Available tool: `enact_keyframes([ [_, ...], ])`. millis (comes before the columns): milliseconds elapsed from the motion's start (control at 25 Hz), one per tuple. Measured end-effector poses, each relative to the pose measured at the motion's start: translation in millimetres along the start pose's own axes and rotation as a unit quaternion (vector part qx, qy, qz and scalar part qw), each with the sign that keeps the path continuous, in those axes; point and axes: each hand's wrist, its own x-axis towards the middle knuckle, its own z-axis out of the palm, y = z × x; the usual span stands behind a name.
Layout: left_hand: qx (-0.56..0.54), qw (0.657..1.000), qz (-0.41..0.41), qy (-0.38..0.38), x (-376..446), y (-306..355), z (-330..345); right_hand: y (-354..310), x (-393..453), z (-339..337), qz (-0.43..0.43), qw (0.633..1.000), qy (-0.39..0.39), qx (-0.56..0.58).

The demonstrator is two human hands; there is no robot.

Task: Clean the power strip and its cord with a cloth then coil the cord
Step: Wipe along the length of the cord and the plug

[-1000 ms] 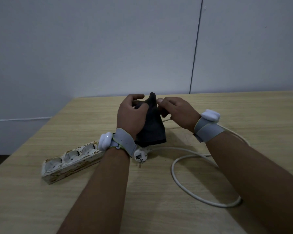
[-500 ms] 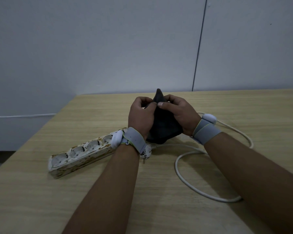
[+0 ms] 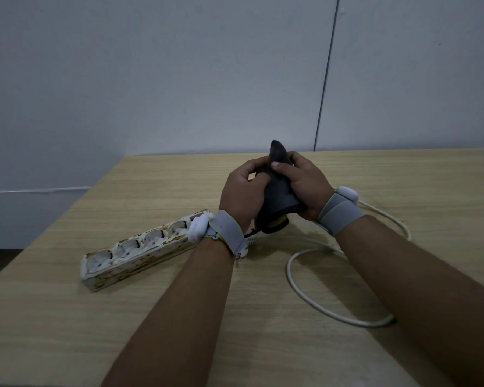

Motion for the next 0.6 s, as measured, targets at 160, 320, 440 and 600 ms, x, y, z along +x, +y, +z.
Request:
enact_keyframes([
  [160, 0.088, 0.995, 0.039, -0.021, 1, 2, -3, -7, 2, -6, 0.027, 0.999, 0.006, -0.043],
  [320, 0.161, 0.985, 0.057, -0.022, 6, 1, -20, -15, 2, -15, 0.02, 0.993, 0.026, -0.115],
  [440, 0.145, 0.988, 0.049, -0.008, 16, 7, -47, -24, 4, -29, 0.009, 0.959, 0.058, -0.278],
  [600, 0.302, 0.949, 0.036, -0.079, 21, 10, -81, -29, 7, -40, -0.012, 0.841, 0.028, -0.54],
])
